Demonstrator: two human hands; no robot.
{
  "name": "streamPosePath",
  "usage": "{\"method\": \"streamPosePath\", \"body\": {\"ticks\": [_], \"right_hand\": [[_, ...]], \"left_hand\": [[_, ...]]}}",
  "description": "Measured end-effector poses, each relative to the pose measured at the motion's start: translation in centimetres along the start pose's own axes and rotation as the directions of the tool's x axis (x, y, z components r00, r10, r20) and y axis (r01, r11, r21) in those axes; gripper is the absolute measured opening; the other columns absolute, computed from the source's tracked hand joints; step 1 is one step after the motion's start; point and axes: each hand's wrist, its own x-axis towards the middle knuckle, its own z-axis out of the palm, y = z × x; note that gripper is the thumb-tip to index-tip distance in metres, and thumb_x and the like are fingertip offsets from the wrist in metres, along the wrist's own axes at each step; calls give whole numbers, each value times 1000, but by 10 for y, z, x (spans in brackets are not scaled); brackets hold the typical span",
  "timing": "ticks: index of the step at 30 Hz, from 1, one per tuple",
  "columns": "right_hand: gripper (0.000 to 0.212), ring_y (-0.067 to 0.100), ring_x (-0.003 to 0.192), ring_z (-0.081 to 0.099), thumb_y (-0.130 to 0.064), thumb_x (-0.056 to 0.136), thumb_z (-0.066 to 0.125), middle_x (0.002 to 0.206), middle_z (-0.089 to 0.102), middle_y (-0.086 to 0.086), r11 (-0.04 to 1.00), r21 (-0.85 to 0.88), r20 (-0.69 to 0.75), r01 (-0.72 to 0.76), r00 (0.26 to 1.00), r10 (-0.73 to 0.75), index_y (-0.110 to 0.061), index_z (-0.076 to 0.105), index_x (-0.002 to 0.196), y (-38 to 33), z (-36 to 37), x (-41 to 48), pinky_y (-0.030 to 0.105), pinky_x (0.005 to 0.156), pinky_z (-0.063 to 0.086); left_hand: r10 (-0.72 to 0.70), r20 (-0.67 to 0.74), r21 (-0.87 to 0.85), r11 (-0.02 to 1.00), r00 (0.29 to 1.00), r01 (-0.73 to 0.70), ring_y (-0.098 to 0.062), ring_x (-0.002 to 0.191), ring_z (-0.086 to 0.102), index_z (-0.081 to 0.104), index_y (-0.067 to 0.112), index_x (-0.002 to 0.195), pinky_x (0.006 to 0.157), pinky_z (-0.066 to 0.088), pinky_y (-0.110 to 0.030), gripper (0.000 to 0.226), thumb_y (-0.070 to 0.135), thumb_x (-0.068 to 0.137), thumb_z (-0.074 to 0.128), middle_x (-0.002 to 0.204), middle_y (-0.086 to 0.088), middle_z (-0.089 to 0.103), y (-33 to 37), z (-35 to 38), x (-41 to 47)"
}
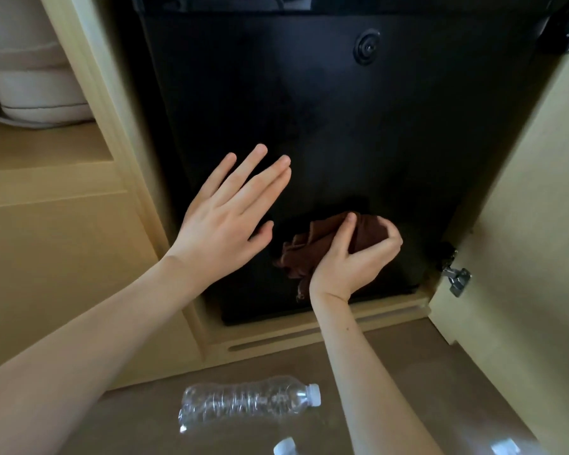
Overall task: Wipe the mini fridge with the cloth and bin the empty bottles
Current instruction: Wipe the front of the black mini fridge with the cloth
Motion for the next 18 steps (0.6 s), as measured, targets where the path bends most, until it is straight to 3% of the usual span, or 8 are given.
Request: {"method": "streamPosePath", "body": {"ticks": [9,14,18], "right_hand": [[47,-4,102,50,-26,88,55,118,50,13,998,59,108,7,994,-13,1,48,126,-2,-8,-2,7,82,42],[53,1,102,49,-4,78,53,116,42,4,993,118,227,22,973,-49,2,42,129,9,-21,0,16,84,44],[60,8,115,55,-4,89,62,132,47,0,981,162,300,-103,953,50,-13,36,143,11,-33,-4,21,91,51]], "left_hand": [[12,-24,18,1000,1000,-11,-24,152,12,30,12,153,124,8,-44,65,27,94,52,161,-2,26,-1,2,-2],[16,-42,18,1000,999,-16,-24,152,13,31,11,153,124,8,-44,65,28,94,52,161,-2,28,0,4,-2],[17,-57,16,1000,998,-16,-24,152,14,31,11,153,124,8,-44,65,28,93,52,160,-2,28,-1,6,-1]]}}
